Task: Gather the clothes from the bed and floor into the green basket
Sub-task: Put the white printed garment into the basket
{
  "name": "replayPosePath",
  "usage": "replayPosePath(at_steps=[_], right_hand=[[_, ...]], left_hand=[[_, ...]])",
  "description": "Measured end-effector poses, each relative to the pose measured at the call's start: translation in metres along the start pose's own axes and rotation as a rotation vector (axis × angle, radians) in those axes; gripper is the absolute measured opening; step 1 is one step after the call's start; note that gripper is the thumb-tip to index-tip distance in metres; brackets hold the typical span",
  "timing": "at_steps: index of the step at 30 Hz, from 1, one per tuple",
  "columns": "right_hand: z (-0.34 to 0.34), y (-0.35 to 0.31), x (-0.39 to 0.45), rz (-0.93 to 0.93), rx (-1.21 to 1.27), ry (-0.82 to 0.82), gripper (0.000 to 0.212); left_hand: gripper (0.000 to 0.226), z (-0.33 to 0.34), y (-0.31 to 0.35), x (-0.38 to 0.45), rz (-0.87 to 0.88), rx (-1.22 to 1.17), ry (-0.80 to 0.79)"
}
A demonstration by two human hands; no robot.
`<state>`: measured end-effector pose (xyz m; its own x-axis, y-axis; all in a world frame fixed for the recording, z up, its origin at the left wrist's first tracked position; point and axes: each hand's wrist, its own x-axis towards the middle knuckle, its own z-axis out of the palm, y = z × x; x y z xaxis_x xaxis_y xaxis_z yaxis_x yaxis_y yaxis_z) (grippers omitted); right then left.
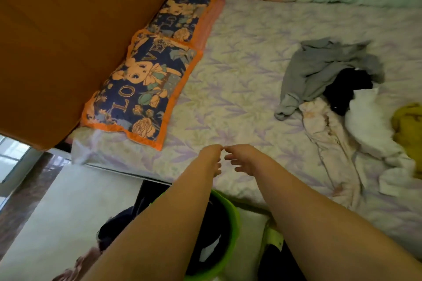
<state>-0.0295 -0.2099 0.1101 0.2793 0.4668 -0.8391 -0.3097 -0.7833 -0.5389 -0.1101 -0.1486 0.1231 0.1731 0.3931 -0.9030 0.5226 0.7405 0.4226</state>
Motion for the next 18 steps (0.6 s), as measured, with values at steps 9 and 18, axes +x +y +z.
replayPosePath(at_steps=[9,18], right_hand=[[-0.174,-0.020,0.047,-0.002,0.168,0.124,0.040],[-0.341,0.016,0.145,0.147,0.207,0.250,0.044]], left_hand=[[0.040,0.170,0.081,0.031,0.075,0.151,-0.089],[0.036,0.343,0.110,0.118,-0.020,0.260,-0.152]])
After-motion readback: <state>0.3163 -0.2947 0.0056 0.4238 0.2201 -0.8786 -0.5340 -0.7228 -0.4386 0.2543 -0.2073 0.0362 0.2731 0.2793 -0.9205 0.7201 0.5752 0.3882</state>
